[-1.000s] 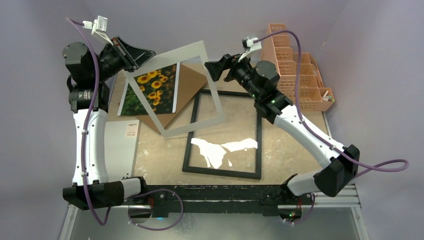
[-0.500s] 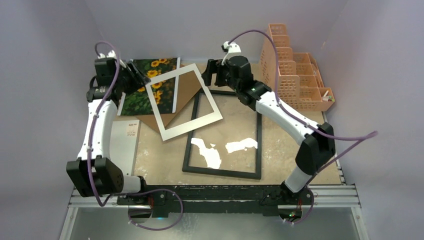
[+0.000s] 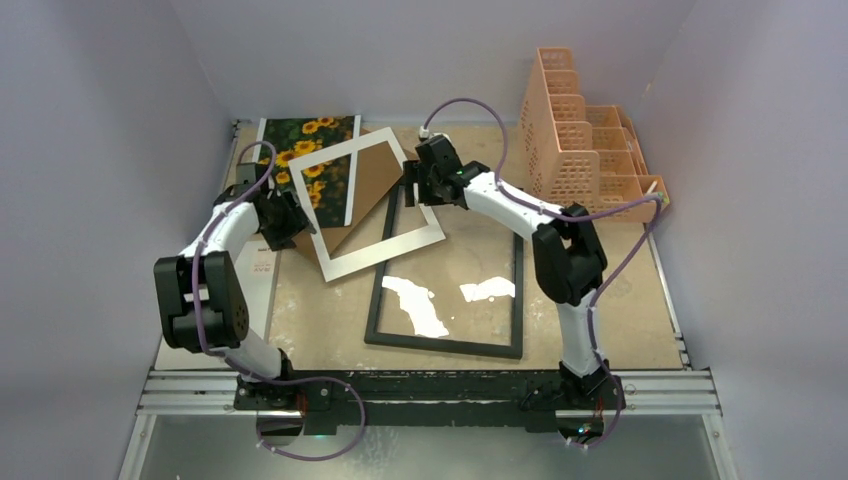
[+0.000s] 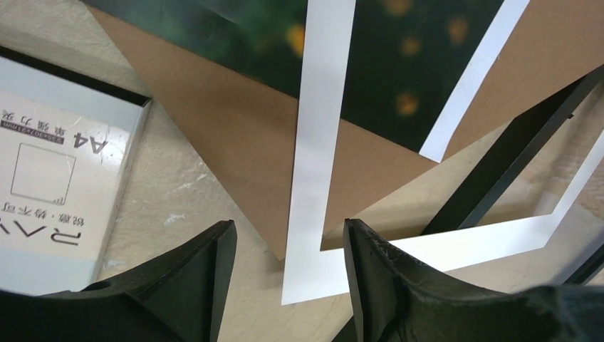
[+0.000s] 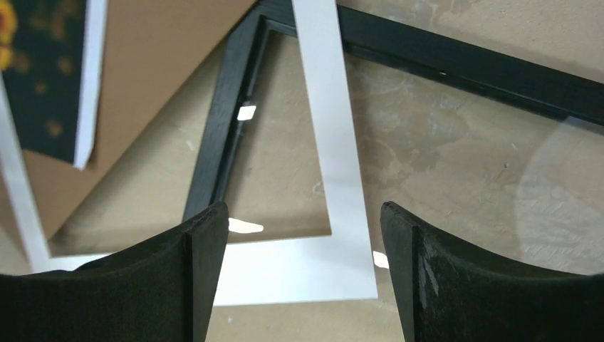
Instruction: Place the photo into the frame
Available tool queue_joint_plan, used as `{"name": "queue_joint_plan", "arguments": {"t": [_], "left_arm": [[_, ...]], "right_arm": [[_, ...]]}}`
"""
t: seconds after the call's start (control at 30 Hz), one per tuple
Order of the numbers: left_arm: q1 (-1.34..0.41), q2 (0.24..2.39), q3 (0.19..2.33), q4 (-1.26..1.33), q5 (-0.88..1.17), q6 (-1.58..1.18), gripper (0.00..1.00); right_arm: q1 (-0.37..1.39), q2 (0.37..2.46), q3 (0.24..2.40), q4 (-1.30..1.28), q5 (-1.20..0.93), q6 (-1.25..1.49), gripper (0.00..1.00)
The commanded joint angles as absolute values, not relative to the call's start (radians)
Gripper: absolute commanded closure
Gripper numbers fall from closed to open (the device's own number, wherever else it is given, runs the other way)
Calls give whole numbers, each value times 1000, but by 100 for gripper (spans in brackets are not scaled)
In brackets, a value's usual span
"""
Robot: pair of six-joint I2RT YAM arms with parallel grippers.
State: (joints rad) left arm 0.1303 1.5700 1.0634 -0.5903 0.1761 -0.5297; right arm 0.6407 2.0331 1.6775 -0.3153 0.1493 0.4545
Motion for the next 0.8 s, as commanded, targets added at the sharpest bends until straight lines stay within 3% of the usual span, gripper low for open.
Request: {"name": "queue_joint_plan", "arguments": {"t": [0.0,0.53,0.77], "left_arm": [[130,1613,1059,-513,207,-499,41],[133,1705,1113,-498,246,-479,43],[142,1725,1141,-502,266,-479,43]], "right_arm": [[641,2095,1788,-392,224,462,21],[641,2307,1970,-460,309,388,33],[643,2315,1955,-445,340,365,47]]}}
